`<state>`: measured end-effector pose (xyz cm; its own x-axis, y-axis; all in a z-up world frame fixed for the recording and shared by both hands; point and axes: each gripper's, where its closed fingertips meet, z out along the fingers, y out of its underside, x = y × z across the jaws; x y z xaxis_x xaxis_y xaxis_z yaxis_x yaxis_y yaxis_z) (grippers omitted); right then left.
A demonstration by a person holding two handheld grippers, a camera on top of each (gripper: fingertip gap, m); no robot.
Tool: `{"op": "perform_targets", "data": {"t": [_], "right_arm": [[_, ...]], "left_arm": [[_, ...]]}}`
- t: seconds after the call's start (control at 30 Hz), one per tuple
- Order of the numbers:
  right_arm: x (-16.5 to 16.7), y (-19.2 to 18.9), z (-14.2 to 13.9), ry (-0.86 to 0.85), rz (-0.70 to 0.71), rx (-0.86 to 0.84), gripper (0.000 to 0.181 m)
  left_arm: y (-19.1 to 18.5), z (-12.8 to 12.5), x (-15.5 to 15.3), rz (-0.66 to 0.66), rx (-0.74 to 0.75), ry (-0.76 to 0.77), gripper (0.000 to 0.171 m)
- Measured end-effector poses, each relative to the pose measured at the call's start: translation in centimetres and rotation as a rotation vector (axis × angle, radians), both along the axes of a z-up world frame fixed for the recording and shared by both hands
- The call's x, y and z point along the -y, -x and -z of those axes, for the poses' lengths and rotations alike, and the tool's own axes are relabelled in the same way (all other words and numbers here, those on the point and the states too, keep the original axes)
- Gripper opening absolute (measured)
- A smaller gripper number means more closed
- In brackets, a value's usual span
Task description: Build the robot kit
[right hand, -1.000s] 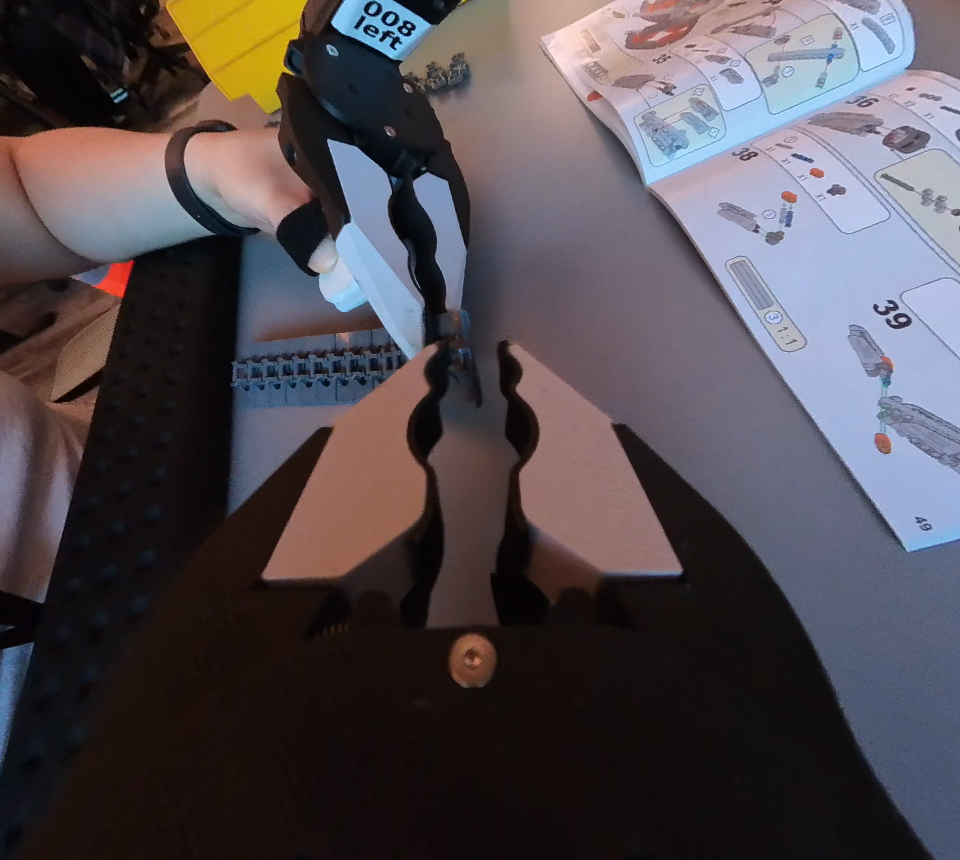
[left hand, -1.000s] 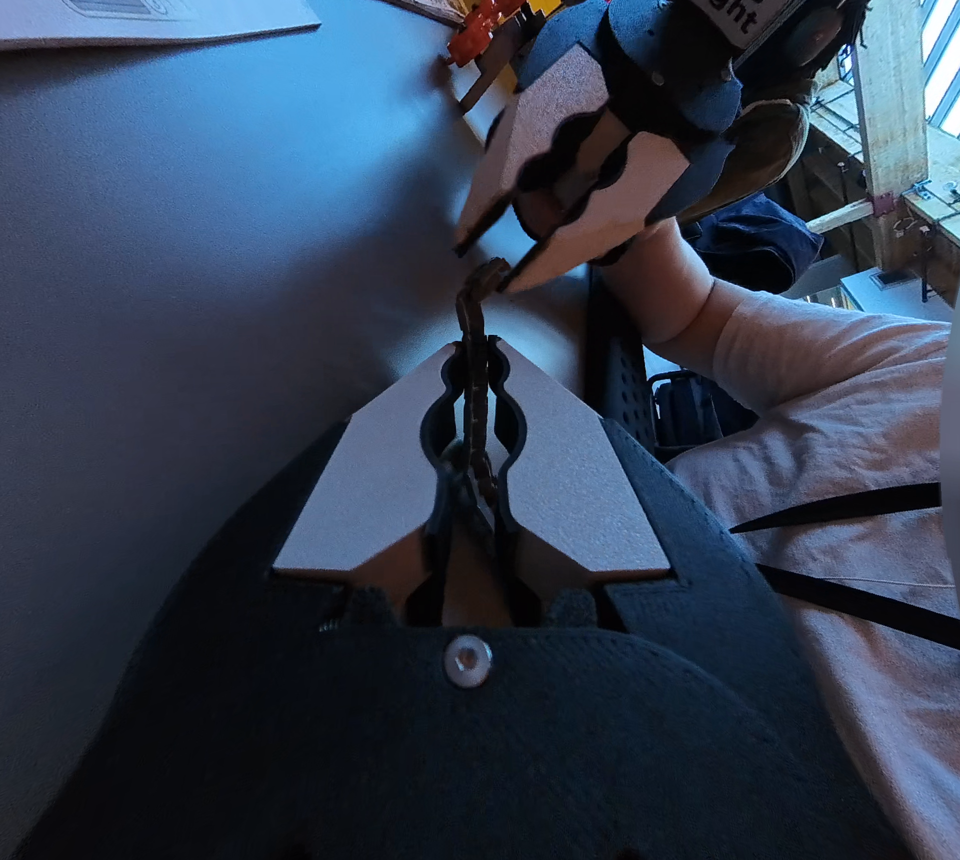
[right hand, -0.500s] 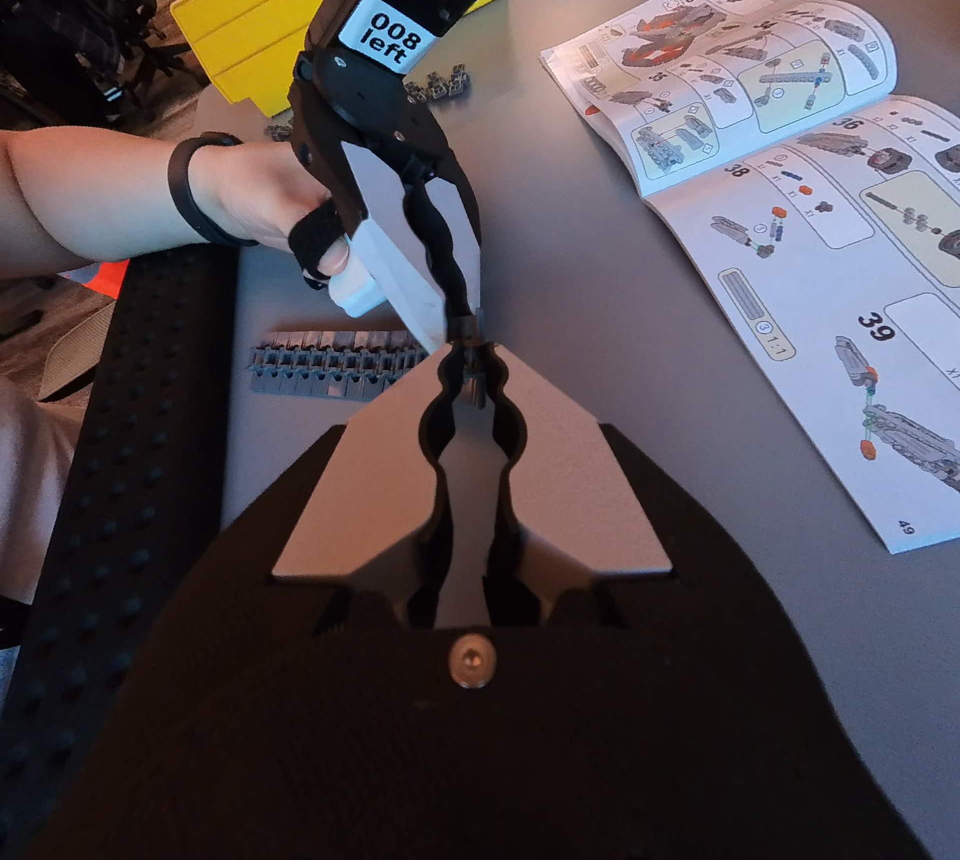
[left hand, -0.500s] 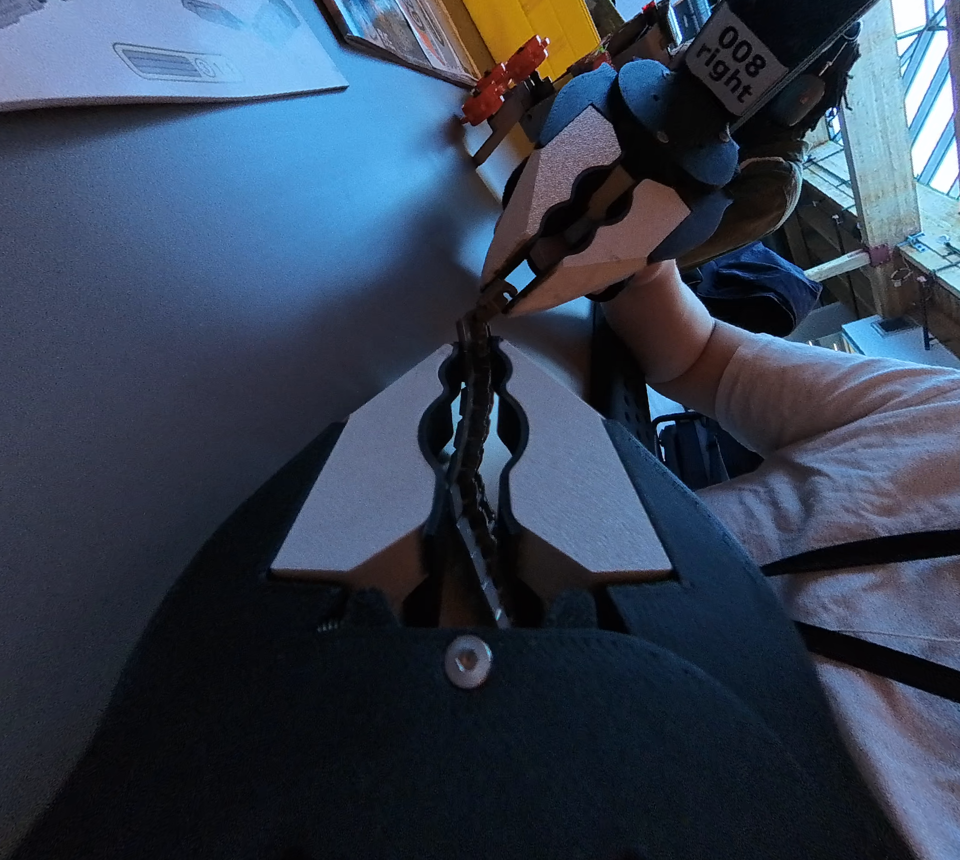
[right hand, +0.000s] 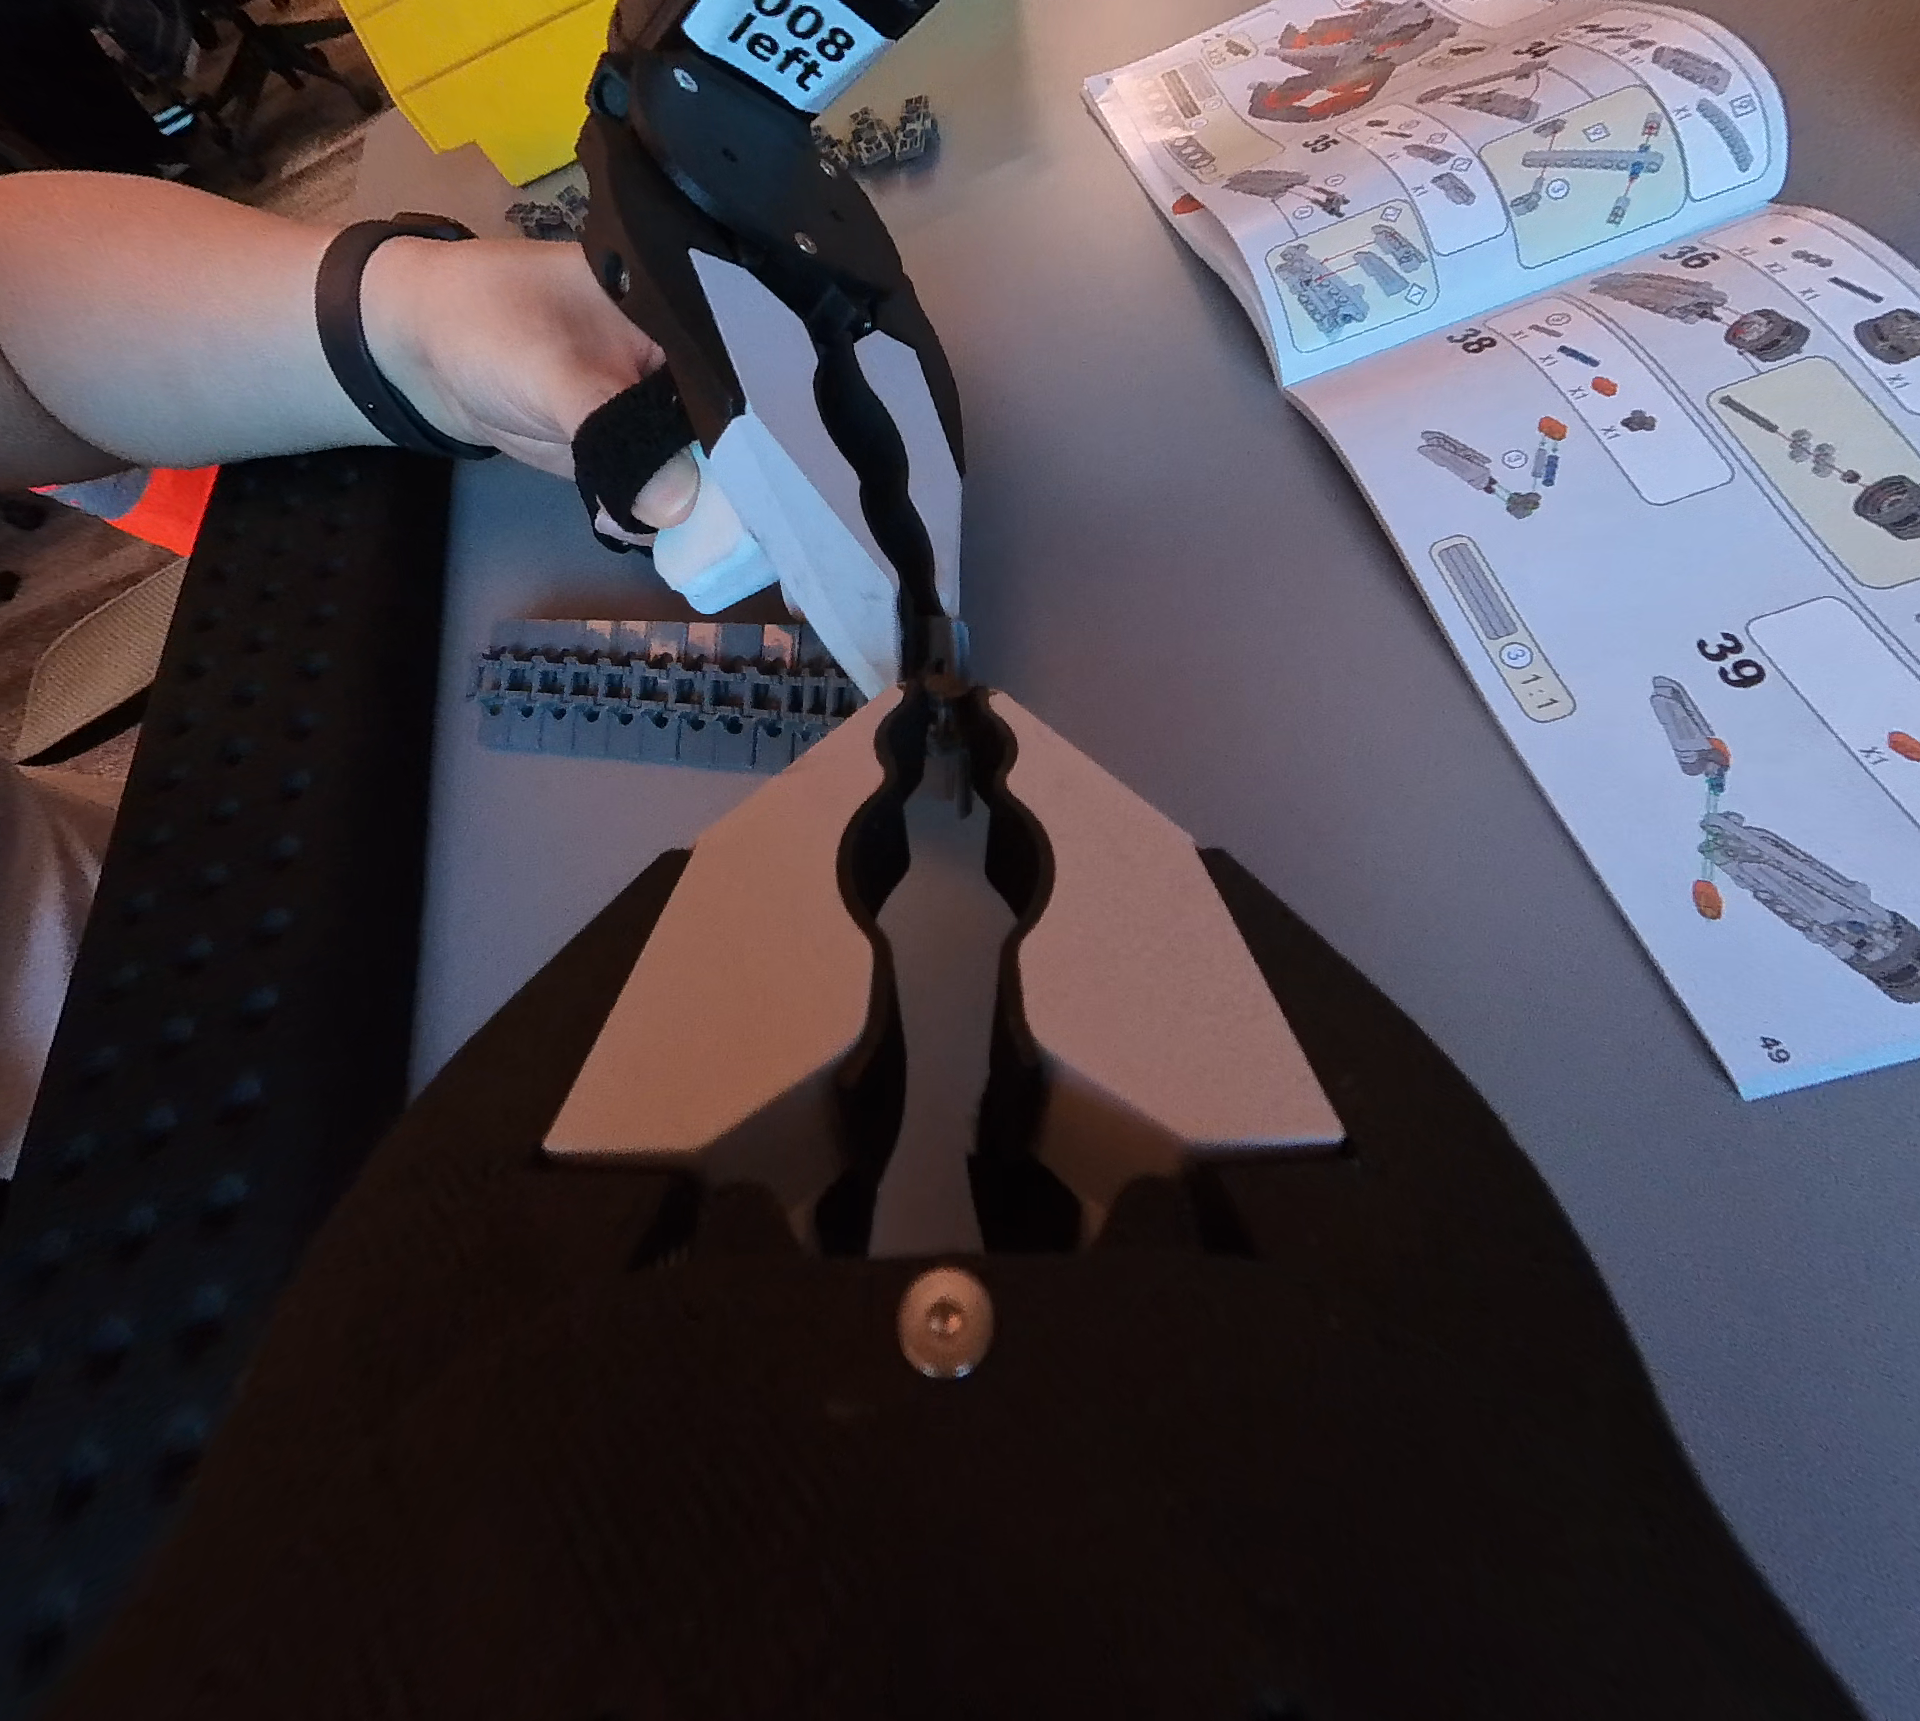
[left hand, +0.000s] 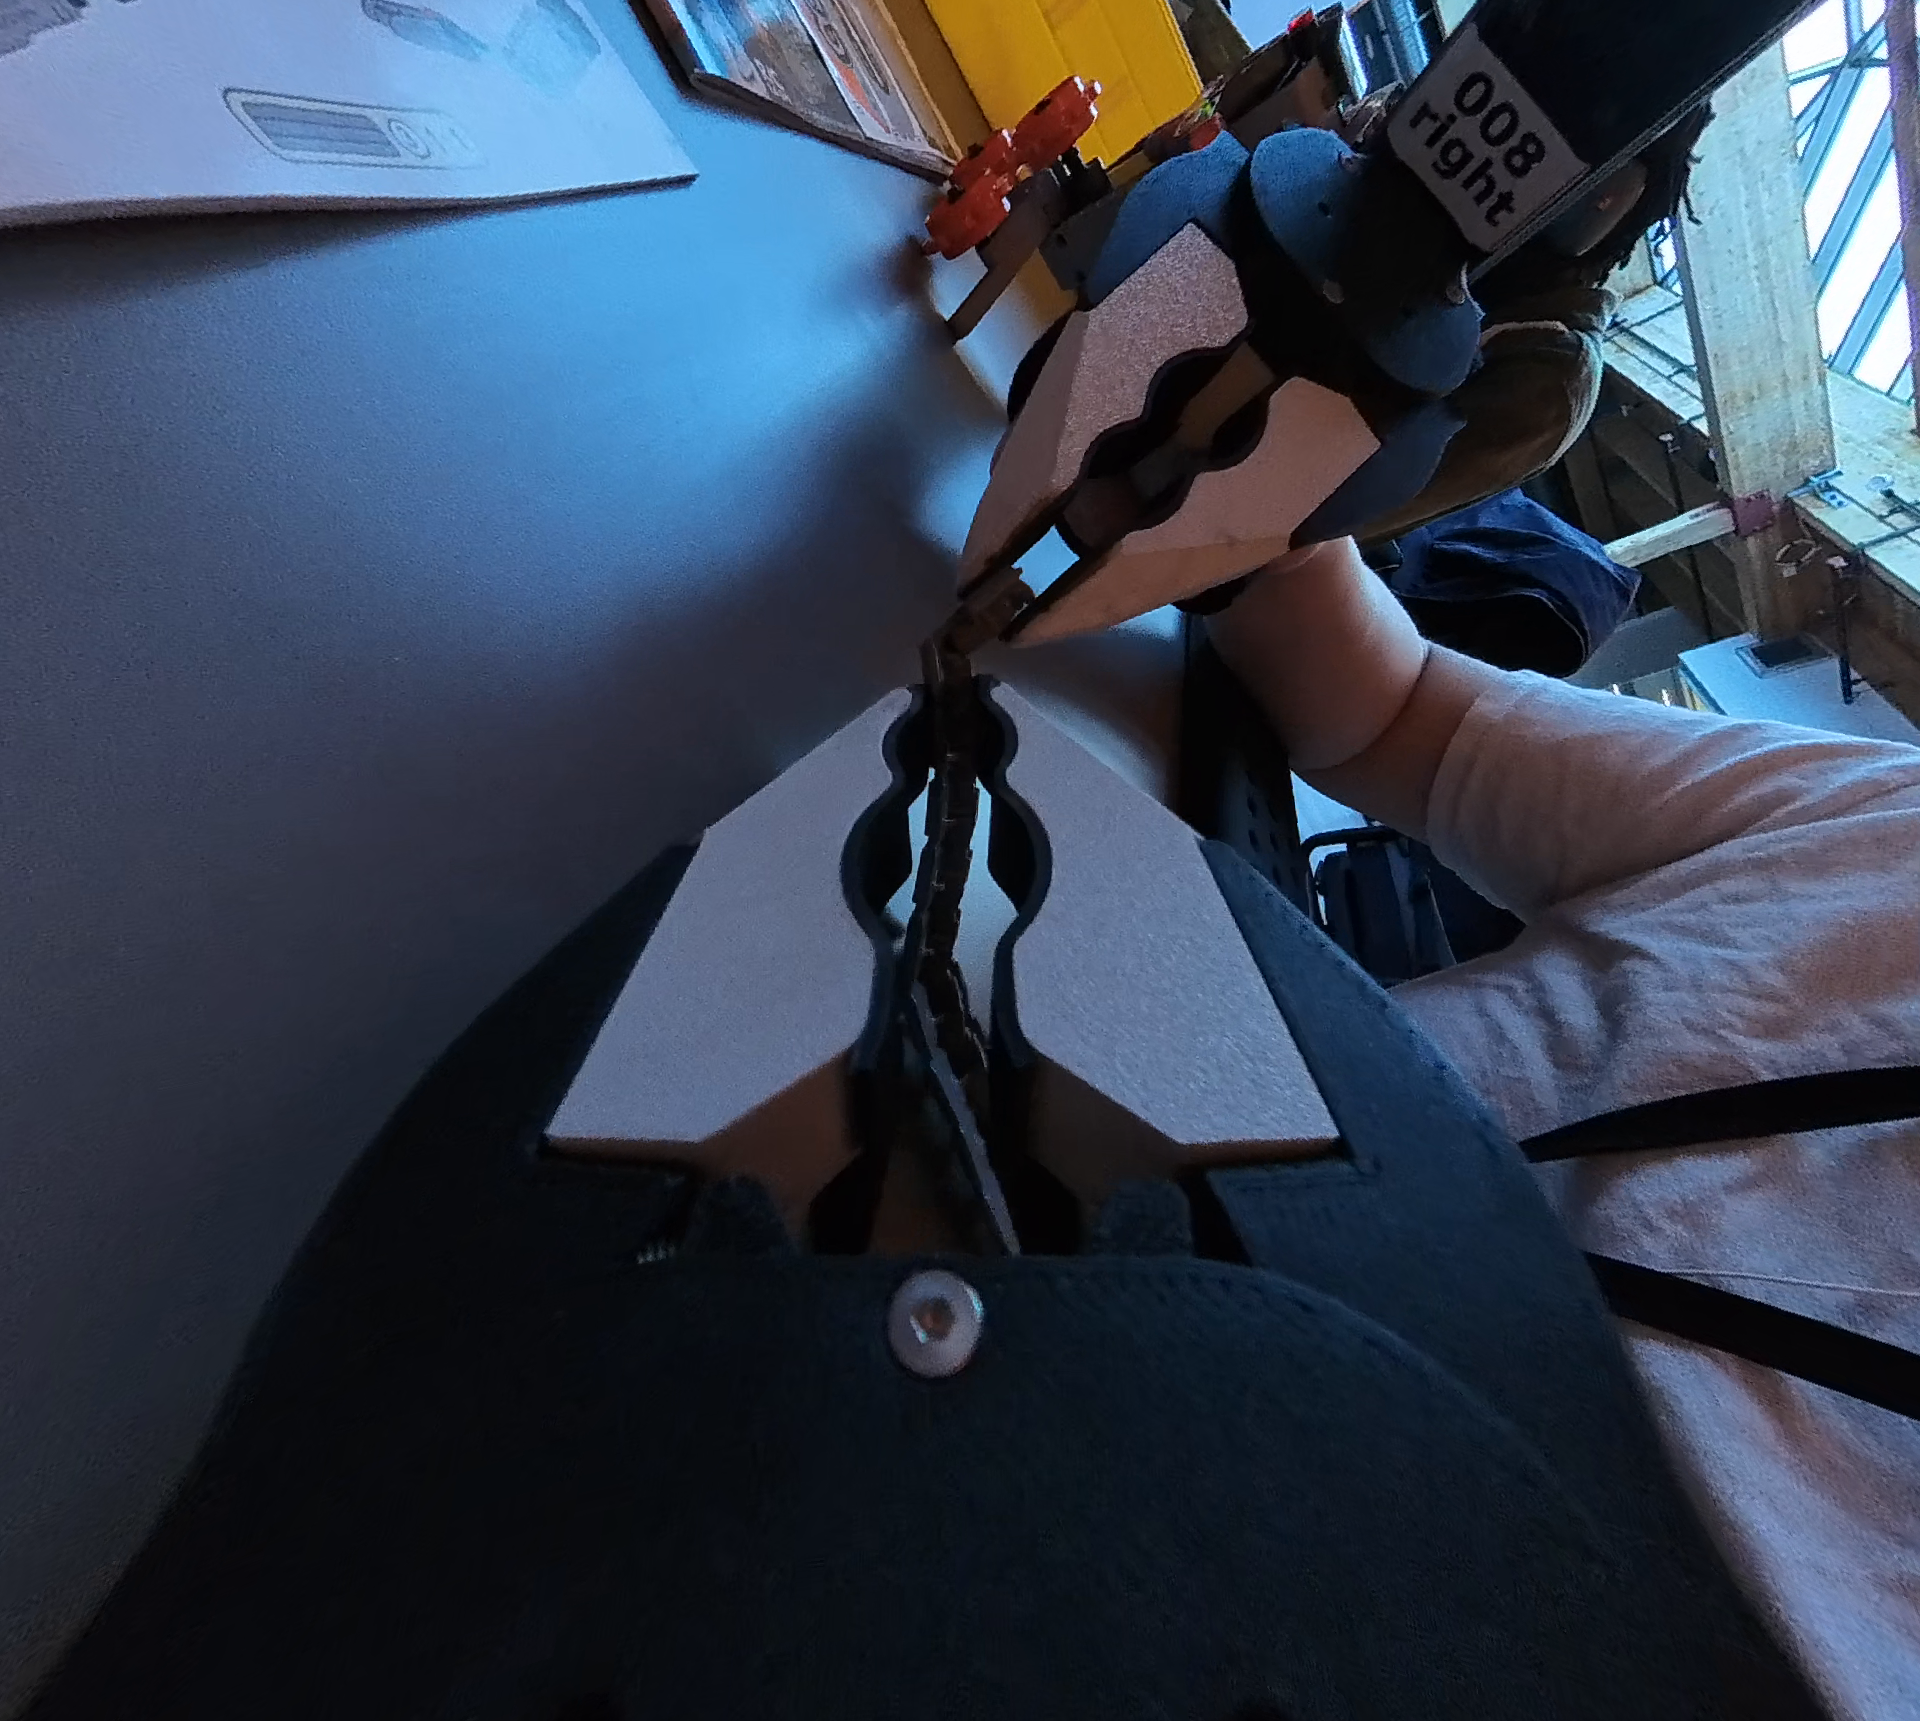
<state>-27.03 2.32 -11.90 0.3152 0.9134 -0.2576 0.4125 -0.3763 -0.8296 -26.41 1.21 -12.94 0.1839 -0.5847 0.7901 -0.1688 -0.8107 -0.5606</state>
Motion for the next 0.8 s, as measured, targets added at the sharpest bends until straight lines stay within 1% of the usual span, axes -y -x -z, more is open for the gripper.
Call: {"op": "perform_targets", "data": {"t": [0.1,0.2,0.33,0.43,0.6,0.7,0.8], "right_arm": [[0.02,-0.04,0.02,-0.01,-0.003,0.011,0.006],[0.03,-0.05,0.09,-0.019,-0.004,0.016,0.006],[0.3,0.09,0.12,-0.016,-0.018,0.013,0.006],[0.62,0.1,0.61,-0.033,-0.038,0.05,0.006],[0.67,0.06,0.63,-0.055,-0.032,0.081,0.006],[0.84,0.02,0.88,-0.046,-0.033,0.102,0.011],[0.8,-0.02,0.85,-0.043,-0.028,0.101,0.011]], "left_arm": [[-0.06,0.03,-0.02,0.0,-0.003,0.001,0.006],[-0.07,-0.03,-0.1,-0.009,-0.011,-0.029,0.006],[-0.19,-0.13,0.24,0.009,-0.003,-0.033,0.006],[-0.24,0.19,0.6,0.032,-0.026,-0.037,0.006],[-0.27,0.28,0.62,0.033,-0.031,-0.039,0.006],[-0.28,0.51,0.52,0.026,-0.051,-0.048,0.006],[-0.23,0.56,0.43,0.02,-0.052,-0.042,0.006]]}}
